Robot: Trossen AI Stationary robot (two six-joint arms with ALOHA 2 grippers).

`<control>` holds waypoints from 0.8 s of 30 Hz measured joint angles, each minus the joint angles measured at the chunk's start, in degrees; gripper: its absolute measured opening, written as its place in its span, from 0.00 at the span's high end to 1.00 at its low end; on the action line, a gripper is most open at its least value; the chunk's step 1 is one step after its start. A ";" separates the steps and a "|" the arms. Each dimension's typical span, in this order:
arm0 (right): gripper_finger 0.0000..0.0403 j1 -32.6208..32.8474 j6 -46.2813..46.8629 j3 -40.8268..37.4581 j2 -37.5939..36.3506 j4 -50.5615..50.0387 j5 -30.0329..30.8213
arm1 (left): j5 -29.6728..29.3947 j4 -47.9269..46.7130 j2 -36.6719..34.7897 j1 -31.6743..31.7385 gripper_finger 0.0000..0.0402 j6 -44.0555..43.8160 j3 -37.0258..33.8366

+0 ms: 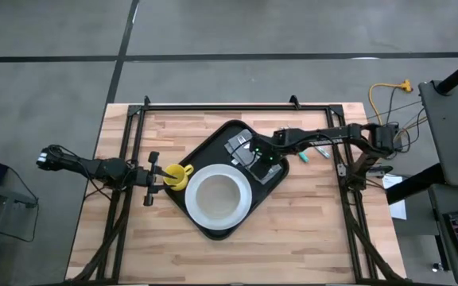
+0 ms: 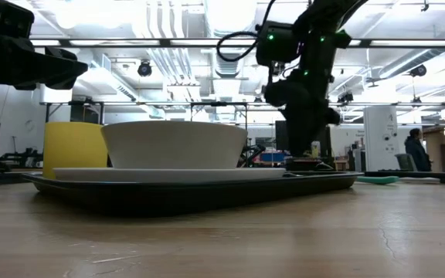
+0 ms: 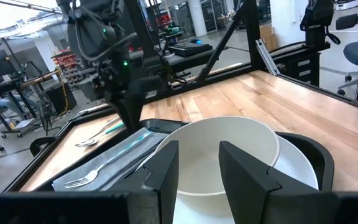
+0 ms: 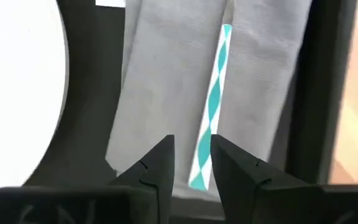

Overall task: Set up tray
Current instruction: Put the green spoon to the left of the white fork on top of the gray napkin on the black serving tray

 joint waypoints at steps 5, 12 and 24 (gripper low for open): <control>0.79 -0.16 -6.12 0.00 -2.30 -2.91 0.14 | 0.00 0.01 0.00 0.00 0.75 0.00 0.02; 0.81 -1.23 -7.22 0.00 -4.84 -3.41 2.08 | 0.02 -0.01 0.00 0.00 0.75 -0.01 0.01; 0.80 -6.34 -5.53 -6.54 -10.94 -5.78 3.64 | 0.00 -0.01 0.00 0.00 0.75 0.01 0.00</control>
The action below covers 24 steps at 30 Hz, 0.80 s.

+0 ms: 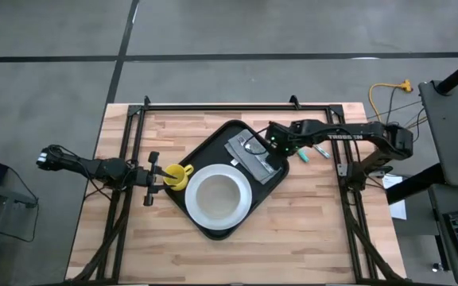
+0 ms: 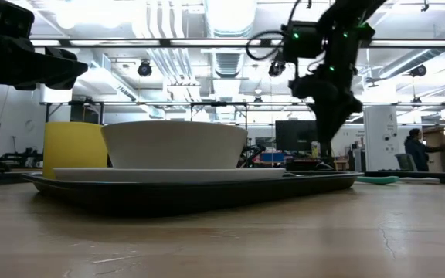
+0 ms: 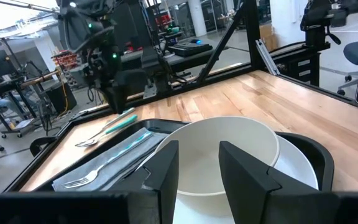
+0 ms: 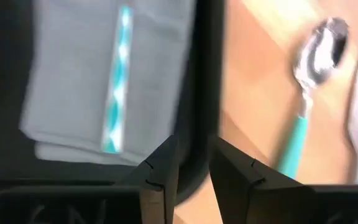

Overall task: Set up tray
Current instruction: Put the green spoon to the left of the white fork on top of the gray napkin on the black serving tray

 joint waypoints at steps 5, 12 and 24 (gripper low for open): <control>0.79 -2.41 -0.02 -3.75 -2.09 0.07 0.08 | 0.00 0.00 0.00 0.00 0.75 0.00 0.00; 0.80 -4.93 -0.50 -5.24 -2.77 0.10 0.89 | 0.00 0.00 0.00 0.00 0.75 0.00 0.00; 0.83 -6.77 -0.03 -6.21 -2.28 0.25 8.23 | 0.00 0.02 0.00 0.00 0.75 -0.02 0.00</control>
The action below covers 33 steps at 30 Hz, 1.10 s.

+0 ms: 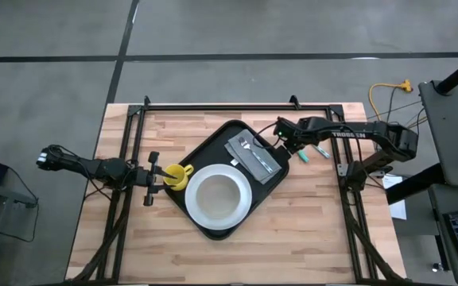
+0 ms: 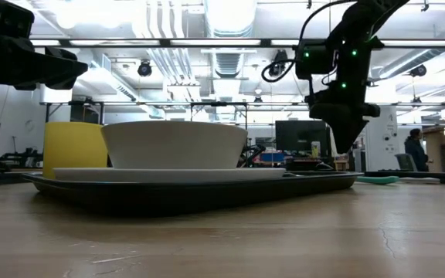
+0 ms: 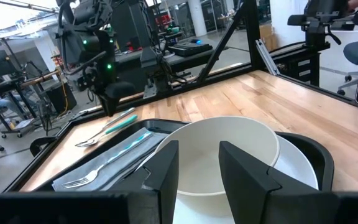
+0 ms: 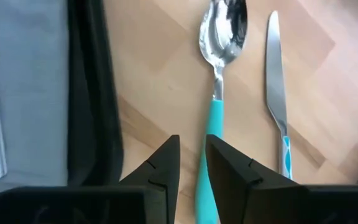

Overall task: Set up tray
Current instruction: Put the green spoon to the left of the white fork on top of the gray napkin on the black serving tray

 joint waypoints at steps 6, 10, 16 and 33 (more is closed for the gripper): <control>0.80 -3.13 -0.22 -2.68 0.00 0.79 -1.07 | 0.01 -0.01 0.00 0.00 0.75 0.01 0.00; 0.79 -5.83 -0.35 -5.37 0.00 1.55 -2.00 | 0.01 -0.02 0.00 0.00 0.75 0.01 0.00; 0.79 -7.25 -1.62 -6.70 0.00 2.10 -7.43 | 0.01 -0.01 0.00 0.00 0.75 0.00 0.01; 0.81 -7.30 -1.64 -8.40 0.00 5.96 -5.91 | 0.02 0.00 0.00 0.00 0.75 0.02 0.00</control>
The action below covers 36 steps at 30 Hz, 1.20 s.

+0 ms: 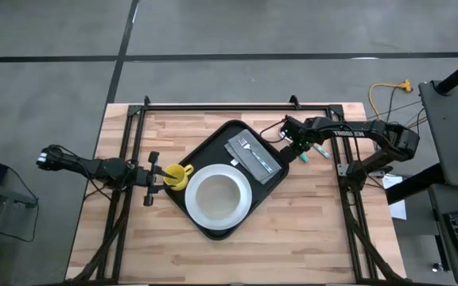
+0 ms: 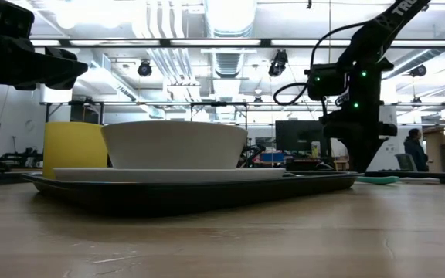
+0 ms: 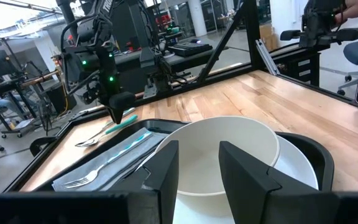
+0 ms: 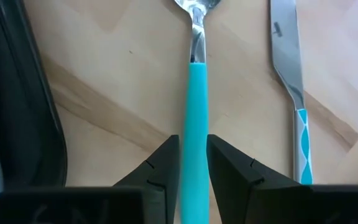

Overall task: Set up tray
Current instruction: Put the green spoon to the left of the white fork on top of the gray napkin on the black serving tray

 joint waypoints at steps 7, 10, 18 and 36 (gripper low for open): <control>0.79 -0.29 0.02 -1.45 0.02 0.50 -0.28 | 0.01 -0.02 0.00 0.00 0.75 -0.01 0.02; 0.79 -0.93 0.43 -2.51 0.02 0.87 -0.28 | -0.02 -0.01 -0.01 0.00 0.75 -0.02 0.00; 0.81 -1.84 0.76 -5.16 -0.15 2.13 0.31 | 0.00 -0.01 0.00 0.00 0.75 0.01 0.00; 0.77 -1.84 1.80 -5.14 0.11 3.43 0.12 | -0.02 -0.02 0.00 0.00 0.75 -0.01 0.01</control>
